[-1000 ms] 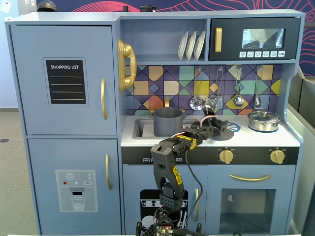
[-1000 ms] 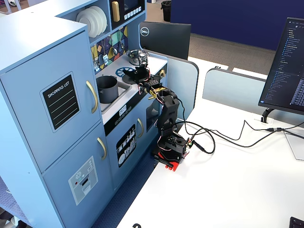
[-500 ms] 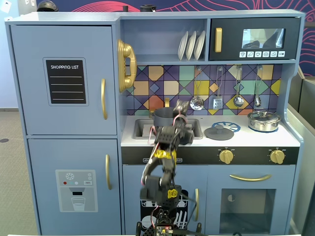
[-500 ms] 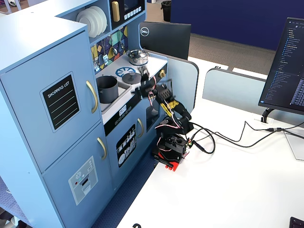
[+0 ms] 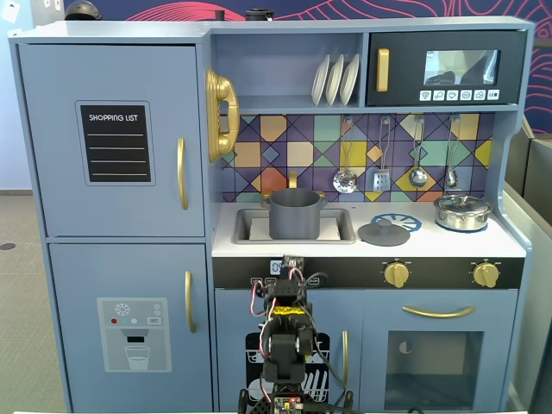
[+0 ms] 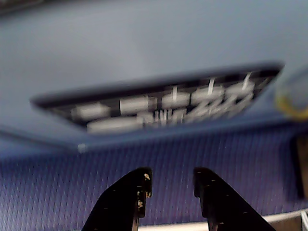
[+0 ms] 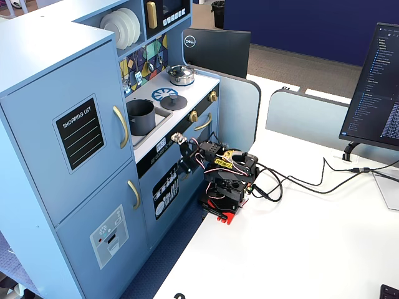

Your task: Take off the lid from the gray recipient and place it on the counter

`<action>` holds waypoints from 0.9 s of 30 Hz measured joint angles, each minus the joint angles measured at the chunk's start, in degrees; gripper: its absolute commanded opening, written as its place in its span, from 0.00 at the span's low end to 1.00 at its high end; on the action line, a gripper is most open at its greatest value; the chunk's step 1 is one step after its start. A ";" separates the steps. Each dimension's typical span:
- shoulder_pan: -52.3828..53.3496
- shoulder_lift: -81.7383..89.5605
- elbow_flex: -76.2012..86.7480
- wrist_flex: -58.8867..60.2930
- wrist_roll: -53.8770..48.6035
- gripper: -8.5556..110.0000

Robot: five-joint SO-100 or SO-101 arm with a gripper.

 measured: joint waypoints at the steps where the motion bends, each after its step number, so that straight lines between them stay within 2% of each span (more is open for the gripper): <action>1: -0.35 0.70 0.79 1.49 0.00 0.07; 14: -1.41 10.99 2.37 27.42 -1.14 0.07; 27: -1.49 11.95 2.29 28.83 -1.41 0.11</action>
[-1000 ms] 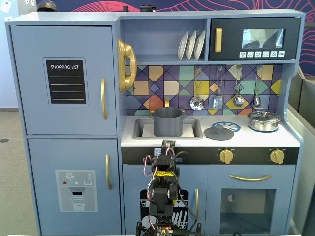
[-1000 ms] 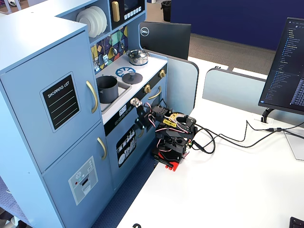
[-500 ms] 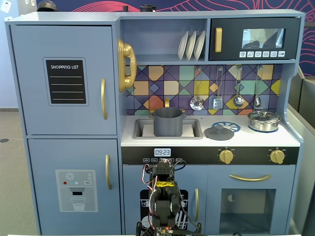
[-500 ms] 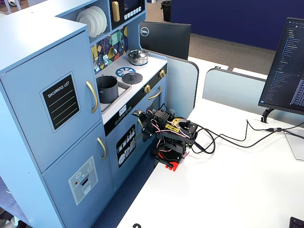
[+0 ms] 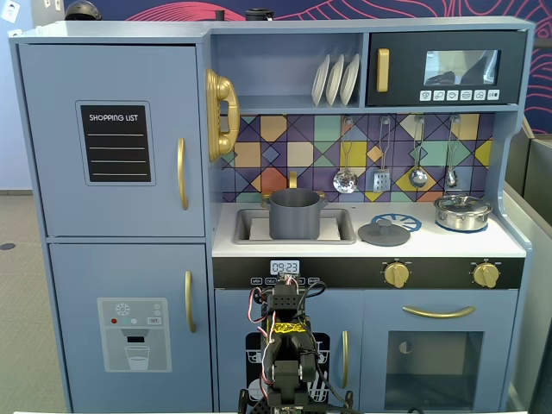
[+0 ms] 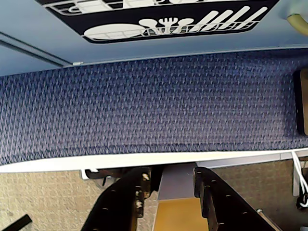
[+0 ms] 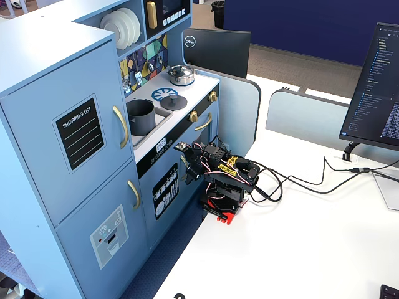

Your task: Take off the lid from the gray recipient and place it on the counter

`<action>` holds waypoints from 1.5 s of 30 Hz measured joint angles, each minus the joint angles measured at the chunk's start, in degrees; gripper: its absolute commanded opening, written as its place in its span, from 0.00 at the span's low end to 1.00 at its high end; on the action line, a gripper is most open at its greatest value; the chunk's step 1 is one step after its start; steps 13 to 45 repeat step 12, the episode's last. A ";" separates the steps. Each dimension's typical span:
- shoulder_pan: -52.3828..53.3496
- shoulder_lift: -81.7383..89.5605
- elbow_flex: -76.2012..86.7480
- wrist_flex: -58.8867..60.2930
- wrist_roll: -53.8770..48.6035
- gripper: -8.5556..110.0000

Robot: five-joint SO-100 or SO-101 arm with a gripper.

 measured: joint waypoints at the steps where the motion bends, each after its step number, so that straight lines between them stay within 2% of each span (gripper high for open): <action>1: 0.00 0.00 0.00 0.00 0.00 0.11; 12: 0.00 0.00 0.00 0.00 0.00 0.14; 45: 0.00 0.00 0.00 0.00 0.00 0.14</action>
